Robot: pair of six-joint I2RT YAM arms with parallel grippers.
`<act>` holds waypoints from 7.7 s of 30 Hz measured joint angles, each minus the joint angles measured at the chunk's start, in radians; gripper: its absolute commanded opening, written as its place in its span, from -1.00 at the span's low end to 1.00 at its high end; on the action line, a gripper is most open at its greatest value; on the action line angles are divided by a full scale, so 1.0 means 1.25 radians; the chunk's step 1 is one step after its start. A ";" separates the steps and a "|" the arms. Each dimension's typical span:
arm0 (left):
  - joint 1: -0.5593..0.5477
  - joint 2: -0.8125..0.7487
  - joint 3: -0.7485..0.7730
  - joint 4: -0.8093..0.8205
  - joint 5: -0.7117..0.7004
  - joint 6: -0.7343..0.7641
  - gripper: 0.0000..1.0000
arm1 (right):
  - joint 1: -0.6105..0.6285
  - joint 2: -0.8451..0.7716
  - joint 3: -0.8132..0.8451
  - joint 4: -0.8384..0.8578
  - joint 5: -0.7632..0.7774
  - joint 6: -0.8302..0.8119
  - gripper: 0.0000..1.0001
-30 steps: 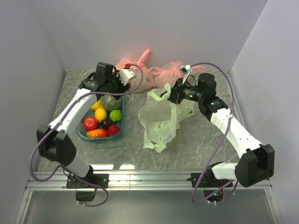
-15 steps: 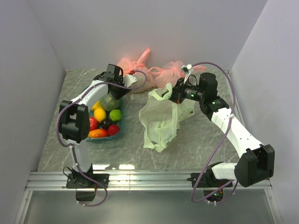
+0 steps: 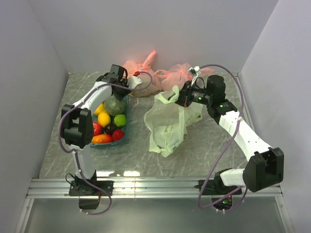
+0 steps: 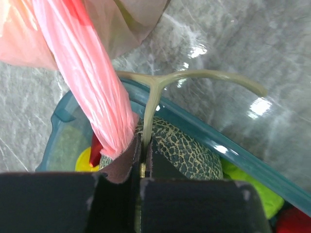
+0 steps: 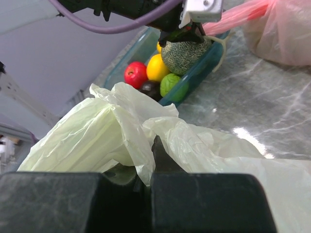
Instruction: Place the fake fruits into the plastic bag and tie a complex knot
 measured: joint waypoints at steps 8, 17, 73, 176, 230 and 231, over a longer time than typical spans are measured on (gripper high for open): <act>0.011 -0.116 0.045 -0.054 0.042 -0.069 -0.99 | 0.000 0.020 -0.003 0.149 -0.013 0.220 -1.00; 0.016 -0.302 0.104 -0.038 0.158 -0.173 -0.99 | -0.004 0.044 -0.078 0.379 0.008 0.548 -1.00; -0.316 -0.503 -0.251 0.175 0.409 -0.245 0.54 | -0.047 0.007 -0.199 0.191 0.026 0.365 -1.00; -0.344 -0.505 -0.364 0.170 0.115 -0.362 0.99 | -0.024 0.058 -0.079 0.023 0.070 0.096 -0.99; 0.046 -0.446 -0.108 -0.003 0.370 -0.293 -0.09 | 0.003 0.039 -0.083 -0.039 0.079 -0.013 -1.00; 0.006 -0.457 -0.108 0.013 0.391 -0.304 -0.08 | 0.003 0.039 -0.083 -0.042 0.085 -0.012 -1.00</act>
